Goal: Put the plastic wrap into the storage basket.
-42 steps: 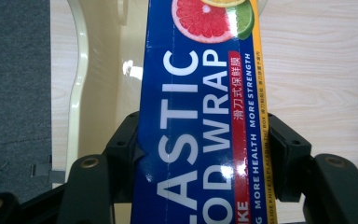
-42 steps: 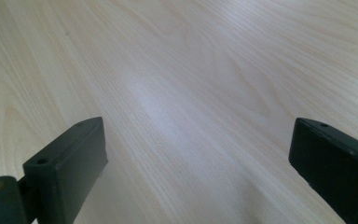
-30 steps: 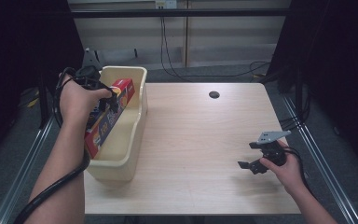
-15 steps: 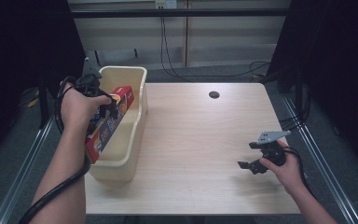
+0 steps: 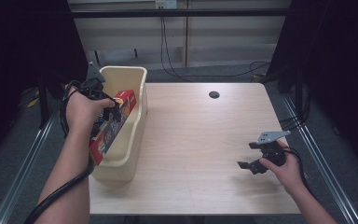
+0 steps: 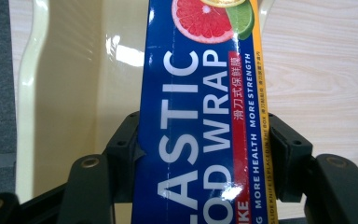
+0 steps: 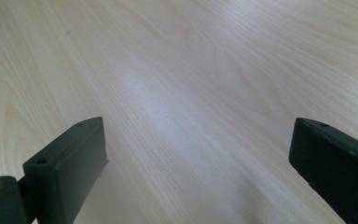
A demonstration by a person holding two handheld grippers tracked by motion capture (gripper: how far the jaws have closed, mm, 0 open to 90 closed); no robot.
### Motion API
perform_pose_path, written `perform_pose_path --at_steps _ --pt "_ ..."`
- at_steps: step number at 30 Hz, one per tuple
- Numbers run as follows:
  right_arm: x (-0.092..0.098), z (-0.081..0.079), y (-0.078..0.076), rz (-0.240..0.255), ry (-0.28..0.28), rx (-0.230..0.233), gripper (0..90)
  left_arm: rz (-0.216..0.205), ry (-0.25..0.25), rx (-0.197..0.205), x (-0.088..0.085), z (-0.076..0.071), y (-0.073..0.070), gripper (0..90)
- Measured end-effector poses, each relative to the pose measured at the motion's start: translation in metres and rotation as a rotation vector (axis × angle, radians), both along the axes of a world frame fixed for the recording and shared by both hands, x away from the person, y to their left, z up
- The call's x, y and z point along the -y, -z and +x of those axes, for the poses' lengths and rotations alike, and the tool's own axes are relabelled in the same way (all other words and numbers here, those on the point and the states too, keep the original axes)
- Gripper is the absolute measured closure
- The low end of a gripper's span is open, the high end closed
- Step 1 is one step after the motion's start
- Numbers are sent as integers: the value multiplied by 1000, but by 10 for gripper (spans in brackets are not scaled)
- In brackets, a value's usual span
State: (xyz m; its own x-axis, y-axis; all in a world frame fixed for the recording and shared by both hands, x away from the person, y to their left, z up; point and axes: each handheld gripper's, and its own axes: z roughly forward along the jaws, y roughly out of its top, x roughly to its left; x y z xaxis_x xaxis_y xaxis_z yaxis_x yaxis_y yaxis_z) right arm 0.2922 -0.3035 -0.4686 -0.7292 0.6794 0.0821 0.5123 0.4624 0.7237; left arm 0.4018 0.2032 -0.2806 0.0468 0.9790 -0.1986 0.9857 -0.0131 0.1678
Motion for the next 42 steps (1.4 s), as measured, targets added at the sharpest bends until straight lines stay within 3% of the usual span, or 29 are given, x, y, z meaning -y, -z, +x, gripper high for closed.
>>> perform_pose_path --at_steps 20,42 --pt "-1 1 0 -1 5 -7 42 -2 21 -21 5 1 22 401" --pt "-1 1 0 -4 2 -3 41 -2 2 -58 7 2 42 398"
